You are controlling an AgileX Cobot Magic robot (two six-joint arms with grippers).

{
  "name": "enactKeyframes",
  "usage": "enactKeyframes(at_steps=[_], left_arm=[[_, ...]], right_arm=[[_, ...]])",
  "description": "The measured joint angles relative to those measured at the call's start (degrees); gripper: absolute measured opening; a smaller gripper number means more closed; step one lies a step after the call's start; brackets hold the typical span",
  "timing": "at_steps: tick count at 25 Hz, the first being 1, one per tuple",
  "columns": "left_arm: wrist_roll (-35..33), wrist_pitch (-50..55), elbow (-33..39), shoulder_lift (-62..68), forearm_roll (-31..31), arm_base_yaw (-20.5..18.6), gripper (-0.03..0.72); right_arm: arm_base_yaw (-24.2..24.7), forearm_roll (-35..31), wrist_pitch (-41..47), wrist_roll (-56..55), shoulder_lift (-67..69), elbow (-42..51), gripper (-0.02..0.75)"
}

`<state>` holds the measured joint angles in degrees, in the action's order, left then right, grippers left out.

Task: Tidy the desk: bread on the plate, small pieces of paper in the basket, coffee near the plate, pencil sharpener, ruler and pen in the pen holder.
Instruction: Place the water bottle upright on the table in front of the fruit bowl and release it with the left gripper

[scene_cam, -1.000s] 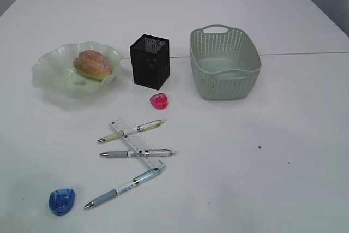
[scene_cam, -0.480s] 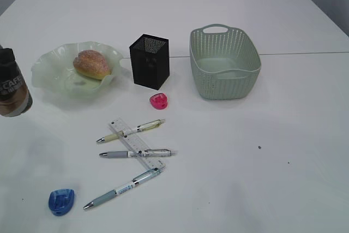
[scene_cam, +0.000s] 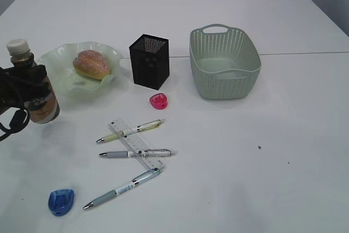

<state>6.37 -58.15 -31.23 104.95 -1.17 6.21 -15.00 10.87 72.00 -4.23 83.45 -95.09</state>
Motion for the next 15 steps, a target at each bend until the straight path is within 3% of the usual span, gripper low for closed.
enactKeyframes(at_steps=[15], left_arm=[[0.9, -1.8, -5.1, 9.2, -3.9, 0.0, 0.254]], right_arm=[[0.0, 2.7, 0.0, 0.0, 0.0, 0.0, 0.491]])
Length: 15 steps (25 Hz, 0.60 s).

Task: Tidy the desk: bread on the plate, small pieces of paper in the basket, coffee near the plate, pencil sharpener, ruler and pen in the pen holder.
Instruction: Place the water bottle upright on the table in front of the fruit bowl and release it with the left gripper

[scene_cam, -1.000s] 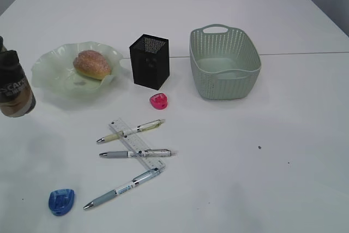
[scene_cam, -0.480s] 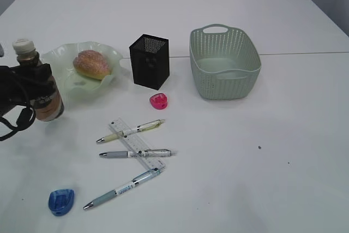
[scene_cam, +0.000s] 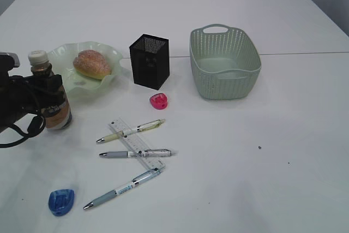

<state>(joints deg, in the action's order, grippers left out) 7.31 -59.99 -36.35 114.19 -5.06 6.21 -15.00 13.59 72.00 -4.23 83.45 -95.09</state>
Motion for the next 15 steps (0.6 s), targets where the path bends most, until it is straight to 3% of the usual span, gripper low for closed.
enactKeyframes(at_steps=[9, 15], left_arm=[[0.0, -0.1, -0.1, 0.3, -2.8, 0.0, 0.263], [0.0, -0.1, -0.1, 0.3, -4.5, 0.0, 0.322]], right_arm=[[0.0, 0.0, 0.0, 0.0, 0.0, 0.0, 0.491], [0.0, 0.0, 0.0, 0.0, 0.0, 0.0, 0.491]])
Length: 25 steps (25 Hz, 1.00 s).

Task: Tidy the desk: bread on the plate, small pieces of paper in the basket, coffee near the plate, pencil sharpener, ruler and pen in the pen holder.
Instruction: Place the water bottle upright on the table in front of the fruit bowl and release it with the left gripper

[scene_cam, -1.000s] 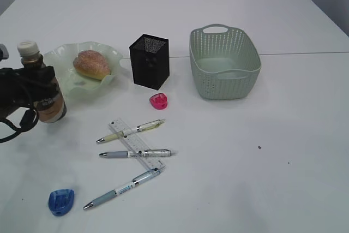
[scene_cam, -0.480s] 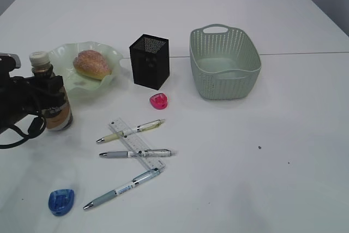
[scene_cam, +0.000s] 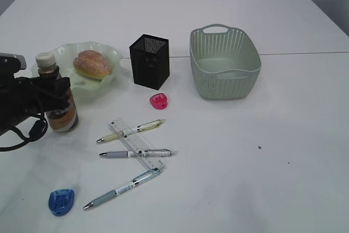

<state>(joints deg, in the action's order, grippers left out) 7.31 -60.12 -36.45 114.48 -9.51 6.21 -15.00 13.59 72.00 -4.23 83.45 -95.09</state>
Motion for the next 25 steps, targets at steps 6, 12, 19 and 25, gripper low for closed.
enactKeyframes(at_steps=[6, 12, 19, 25], left_arm=[[0.0, -0.1, 0.0, 0.0, -0.3, 0.0, 0.412], [0.0, -0.9, 0.0, 0.0, -0.4, 0.0, 0.424], [0.0, -1.1, -0.1, -2.0, -0.8, 0.0, 0.424], [0.0, 3.4, -0.1, -7.4, -0.8, 0.0, 0.424]], right_arm=[[0.0, 0.0, 0.0, 0.0, 0.0, 0.0, 0.491], [0.0, 0.0, 0.0, 0.0, 0.0, 0.0, 0.491], [0.0, 0.0, 0.0, 0.1, 0.0, 0.0, 0.491], [0.0, 0.0, 0.0, 0.2, 0.0, 0.0, 0.491]])
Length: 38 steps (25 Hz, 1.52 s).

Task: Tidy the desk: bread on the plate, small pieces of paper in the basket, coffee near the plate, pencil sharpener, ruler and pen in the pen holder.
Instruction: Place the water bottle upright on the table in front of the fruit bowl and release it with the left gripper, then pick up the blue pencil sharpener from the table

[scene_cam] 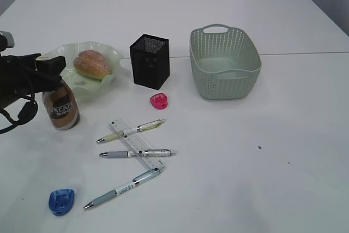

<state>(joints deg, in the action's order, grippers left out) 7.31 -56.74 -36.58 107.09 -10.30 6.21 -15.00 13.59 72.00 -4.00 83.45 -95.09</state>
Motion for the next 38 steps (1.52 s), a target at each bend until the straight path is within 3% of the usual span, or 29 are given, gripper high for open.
enactKeyframes(at_steps=[11, 18, 25, 30, 38], left_arm=[[0.6, 17.0, 0.0, -13.6, 0.0, 0.0, 0.424], [6.7, 47.3, 0.1, -29.1, 0.0, 0.4, 0.424], [7.1, 76.8, -1.3, -42.2, 6.0, 6.8, 0.424], [7.3, 94.0, -5.8, -43.8, 11.0, 10.8, 0.424], [11.0, 111.9, -7.4, -40.5, 16.8, 11.5, 0.424]], right_arm=[[0.0, 0.0, 0.0, 0.0, 0.0, 0.0, 0.491], [0.0, 0.0, 0.0, 0.0, 0.0, 0.0, 0.491], [0.0, 0.0, 0.0, -0.8, 0.0, 0.0, 0.491], [0.0, -0.8, 0.0, -1.7, 0.0, 0.0, 0.491], [0.0, -3.4, 0.0, -1.9, 0.0, 0.0, 0.491]])
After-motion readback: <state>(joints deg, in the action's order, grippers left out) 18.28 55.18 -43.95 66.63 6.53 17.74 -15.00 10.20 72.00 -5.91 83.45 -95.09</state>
